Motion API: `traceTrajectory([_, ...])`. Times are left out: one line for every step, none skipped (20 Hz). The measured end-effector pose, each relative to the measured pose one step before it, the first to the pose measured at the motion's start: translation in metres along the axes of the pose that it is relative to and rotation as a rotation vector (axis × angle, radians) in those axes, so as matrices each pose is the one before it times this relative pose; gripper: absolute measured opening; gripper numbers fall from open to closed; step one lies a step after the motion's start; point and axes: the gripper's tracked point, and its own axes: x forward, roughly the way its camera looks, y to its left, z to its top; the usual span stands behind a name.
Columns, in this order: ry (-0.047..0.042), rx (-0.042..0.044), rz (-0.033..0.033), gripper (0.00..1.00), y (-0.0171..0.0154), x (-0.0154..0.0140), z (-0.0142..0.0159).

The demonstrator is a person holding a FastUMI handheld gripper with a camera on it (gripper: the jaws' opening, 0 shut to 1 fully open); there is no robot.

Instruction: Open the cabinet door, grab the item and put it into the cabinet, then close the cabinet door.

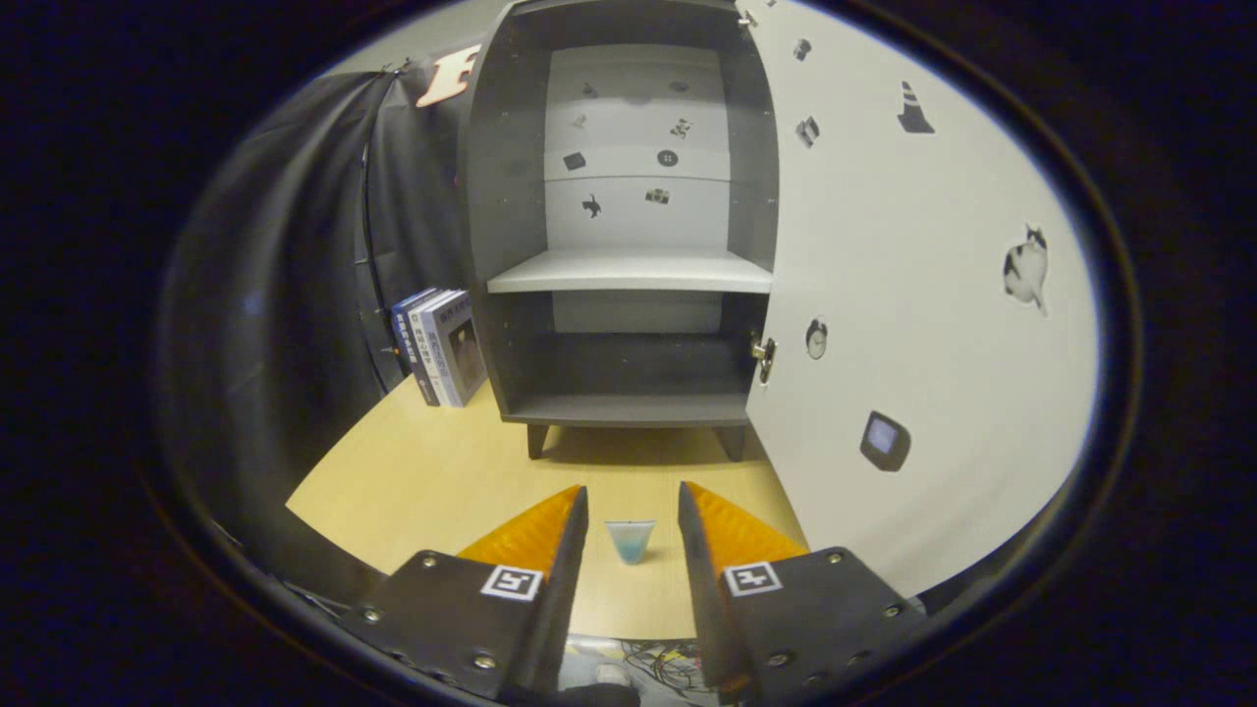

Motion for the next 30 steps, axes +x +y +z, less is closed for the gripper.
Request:
traceTrajectory([0.01416, 0.00042, 0.0026, 0.69, 0.00055, 0.00853, -0.00482])
traceTrajectory([0.01187, -0.00014, -0.00653, 0.85, -0.00057, 0.00894, -0.00347])
traceTrajectory([0.01182, -0.00079, -0.00677, 1.0, -0.00173, 0.01056, -0.00582])
traceTrajectory([0.00871, -0.00216, 0.00258, 1.0, 0.0015, 0.00878, -0.00406])
traceTrajectory([0.01187, -0.00165, 0.00859, 0.99, 0.00343, 0.00722, -0.00512])
traceTrajectory([0.00606, -0.0042, 0.00315, 1.0, 0.00244, 0.00734, -0.00319])
traceTrajectory([0.00562, -0.00935, -0.0025, 1.0, 0.00038, 0.0079, -0.00296])
traceTrajectory([0.01328, -0.00877, -0.00425, 1.0, 0.00077, 0.00895, -0.00554])
traceTrajectory([0.0141, -0.00568, 0.00329, 1.0, 0.00187, 0.0082, -0.00516])
traceTrajectory([0.00688, -0.00427, 0.0041, 1.0, 0.00238, 0.00794, -0.00431])
traceTrajectory([0.00409, -0.00447, 0.00675, 1.0, 0.00334, 0.0085, -0.00322])
traceTrajectory([0.00865, -0.00422, 0.00743, 1.0, 0.00236, 0.00779, -0.00428])
traceTrajectory([0.01004, -0.00147, 0.00608, 1.0, 0.00277, 0.00695, -0.0044])
traceTrajectory([0.00392, -0.00173, 0.0048, 1.0, 0.0031, 0.00718, -0.00314])
traceTrajectory([0.00546, -0.00278, -0.00165, 1.0, 0.00008, 0.00627, -0.0024])
traceTrajectory([0.01035, -0.00143, -0.0024, 1.0, 0.00024, 0.00605, -0.00341])
traceTrajectory([0.00879, 0.00296, 0.00114, 1.0, 0.00161, 0.0063, -0.00341])
traceTrajectory([-0.00596, -0.00558, -0.01008, 1.0, -0.00146, 0.00375, 0.00079])
traceTrajectory([-0.02443, -0.01487, -0.0102, 1.0, -0.00163, 0.00441, 0.00601])
traceTrajectory([0.01024, -0.00822, -0.00283, 1.0, -0.001, 0.00496, -0.00058])
traceTrajectory([-0.00766, -0.00786, -0.00492, 1.0, -0.00161, 0.00369, 0.00291])
traceTrajectory([0.00216, -0.00333, -0.00274, 1.0, -0.00095, 0.00342, 0.00121])
traceTrajectory([0.00493, -0.0019, 0.00215, 1.0, 0.0, 0.00133, -0.00035])
traceTrajectory([-0.00027, 0.00152, -0.00001, 1.0, -0.00096, 0.00034, 0.00157])
traceTrajectory([0.0045, 0.00631, 0.00475, 1.0, 0.00052, 0.00051, -0.00095])
traceTrajectory([-0.00023, 0.00425, -0.00288, 1.0, -0.00137, -0.00024, 0.00061])
traceTrajectory([0.00156, 0.00338, -0.00011, 1.0, 0.00003, 0.00018, -0.00031])
traceTrajectory([0.0005, 0.0027, -0.00155, 1.0, -0.00031, -0.00077, 0.00043])
traceTrajectory([0.00136, 0.00239, 0.00184, 1.0, 0.00011, -0.00074, -0.00064])
traceTrajectory([0.00087, 0.00047, 0.00258, 1.0, 0.0005, -0.0005, 0.00018])
